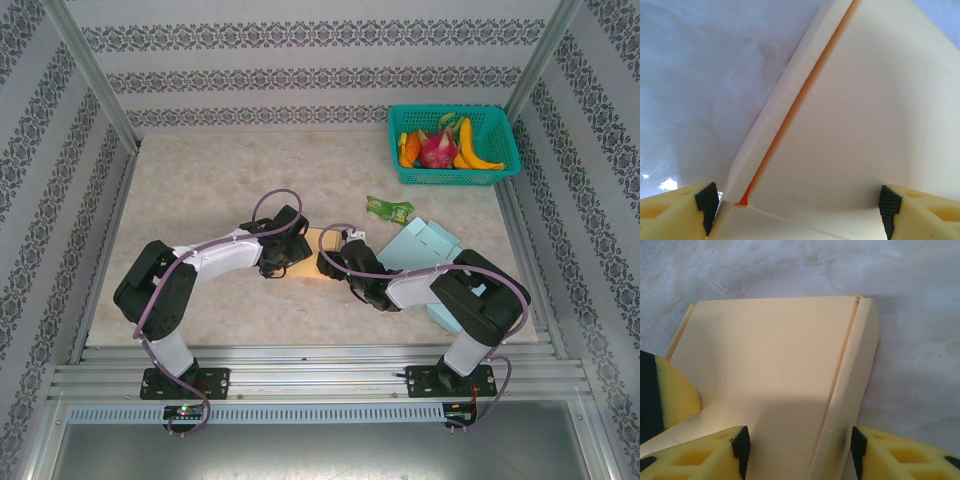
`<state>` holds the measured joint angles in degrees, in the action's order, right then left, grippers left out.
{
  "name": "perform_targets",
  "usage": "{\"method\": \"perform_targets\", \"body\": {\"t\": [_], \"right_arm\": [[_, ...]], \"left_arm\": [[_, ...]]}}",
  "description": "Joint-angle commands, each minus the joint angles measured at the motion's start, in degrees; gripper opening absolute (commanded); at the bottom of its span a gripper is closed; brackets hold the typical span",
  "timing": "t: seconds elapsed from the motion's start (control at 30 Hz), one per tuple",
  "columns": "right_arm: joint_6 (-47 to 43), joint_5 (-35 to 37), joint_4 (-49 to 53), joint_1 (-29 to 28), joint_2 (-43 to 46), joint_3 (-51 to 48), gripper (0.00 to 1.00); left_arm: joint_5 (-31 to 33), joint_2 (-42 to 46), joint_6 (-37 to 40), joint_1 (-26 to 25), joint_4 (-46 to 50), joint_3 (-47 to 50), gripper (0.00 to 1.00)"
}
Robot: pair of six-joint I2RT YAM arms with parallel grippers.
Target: Fold the paper box
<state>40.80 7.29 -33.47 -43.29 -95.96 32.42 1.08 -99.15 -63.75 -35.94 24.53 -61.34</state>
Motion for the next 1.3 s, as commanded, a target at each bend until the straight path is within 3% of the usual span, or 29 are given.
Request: {"method": "perform_targets", "body": {"t": [0.0,0.33,0.53,0.77,1.03,1.27], "right_arm": [[-0.05,0.39,1.65,-0.58,0.88,-1.47,0.57],[-1.63,0.78,6.04,-1.24,8.24,-4.24,0.58],[-4.35,4.87,12.34,-4.63,13.77,-4.48,0.57],[-3.79,3.57,12.45,-5.55,13.08,-3.82,0.55],[-6.13,11.44,16.78,-7.19,19.31,-5.28,0.56],[-5.84,11.94,17.59,-8.75,20.12,-4.84,0.56]], "left_arm": [[0.50,-1.74,-0.77,-0.18,-0.15,1.73,0.84],[1.64,-1.48,-0.52,-0.18,0.60,1.66,0.84],[1.38,-1.48,-0.45,-0.25,0.53,1.54,0.84],[1.38,-1.40,-0.43,-0.19,0.51,1.71,0.84],[1.47,-1.04,-0.38,-0.22,0.69,1.71,0.84],[1.11,-1.30,-0.60,-0.26,0.34,1.71,0.84]]}}
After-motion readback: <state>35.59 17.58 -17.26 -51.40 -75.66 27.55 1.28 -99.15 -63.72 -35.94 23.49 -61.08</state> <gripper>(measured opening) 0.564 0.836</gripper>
